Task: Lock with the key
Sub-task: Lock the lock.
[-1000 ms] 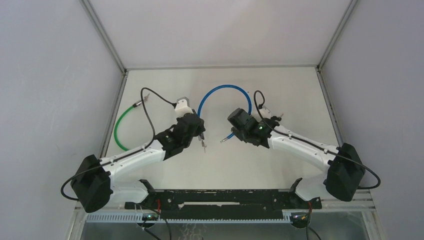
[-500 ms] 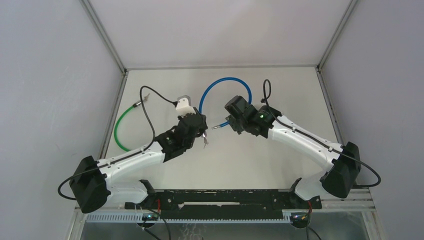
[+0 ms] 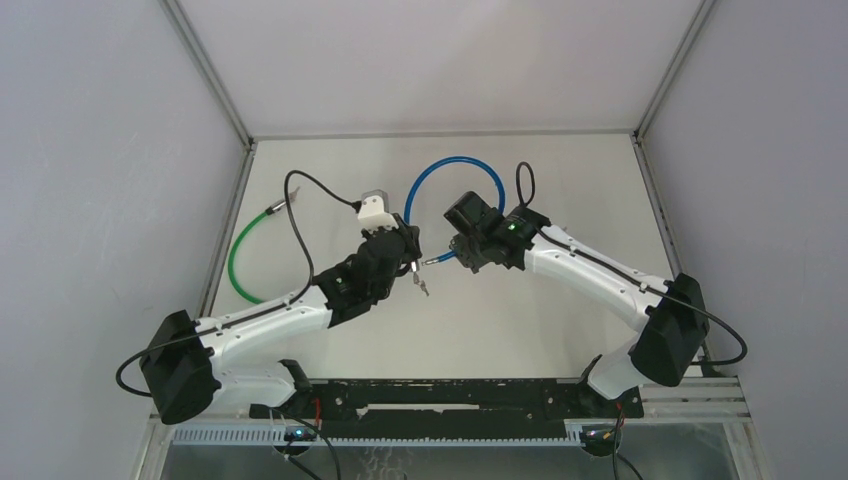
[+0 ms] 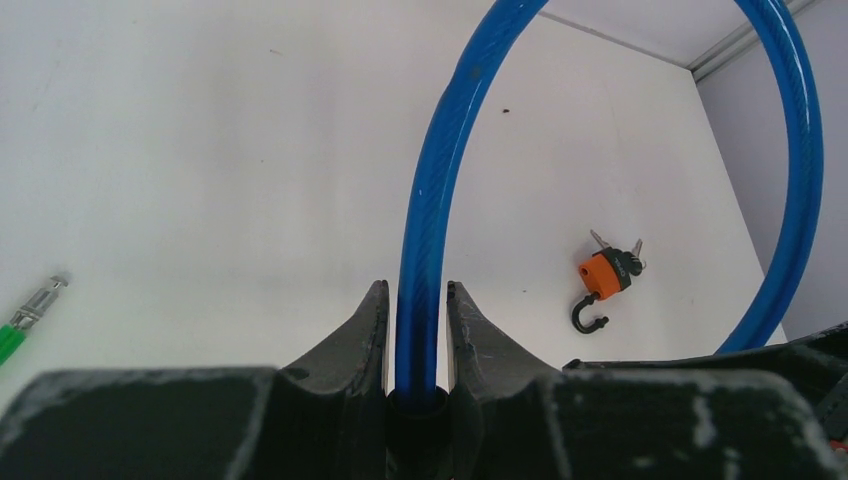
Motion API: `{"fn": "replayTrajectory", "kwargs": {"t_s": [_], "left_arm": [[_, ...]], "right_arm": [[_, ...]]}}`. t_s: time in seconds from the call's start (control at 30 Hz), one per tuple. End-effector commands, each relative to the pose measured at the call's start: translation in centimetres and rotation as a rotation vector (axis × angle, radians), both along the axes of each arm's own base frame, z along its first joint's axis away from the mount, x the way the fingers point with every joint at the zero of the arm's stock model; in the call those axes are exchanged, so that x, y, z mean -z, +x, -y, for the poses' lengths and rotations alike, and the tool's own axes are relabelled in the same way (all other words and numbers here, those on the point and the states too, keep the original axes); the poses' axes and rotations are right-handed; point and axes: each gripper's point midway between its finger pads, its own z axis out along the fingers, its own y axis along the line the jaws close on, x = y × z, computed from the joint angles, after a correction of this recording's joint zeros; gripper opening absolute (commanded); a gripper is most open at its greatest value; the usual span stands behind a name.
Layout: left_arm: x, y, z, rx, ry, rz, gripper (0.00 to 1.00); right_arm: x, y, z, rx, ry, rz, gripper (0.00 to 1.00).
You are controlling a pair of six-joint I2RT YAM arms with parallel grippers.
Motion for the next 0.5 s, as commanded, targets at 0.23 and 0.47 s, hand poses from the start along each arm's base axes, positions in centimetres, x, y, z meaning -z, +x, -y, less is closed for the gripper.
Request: {"fn": "replayTrajectory", "kwargs": {"t_s": [0.23, 0.47], "left_arm": [[-4.54, -0.06, 0.6, 0.044, -0.04, 0.115, 0.0], [-4.33, -0.4, 0.55, 0.077, -0.004, 0.125, 0.0]], "right_arm": [[-2.11, 1.5, -1.87, 0.001, 0.088, 0.011, 0.0], [-1.65, 1.36, -2.28, -0.015, 0.095, -0.011, 0.0]]}}
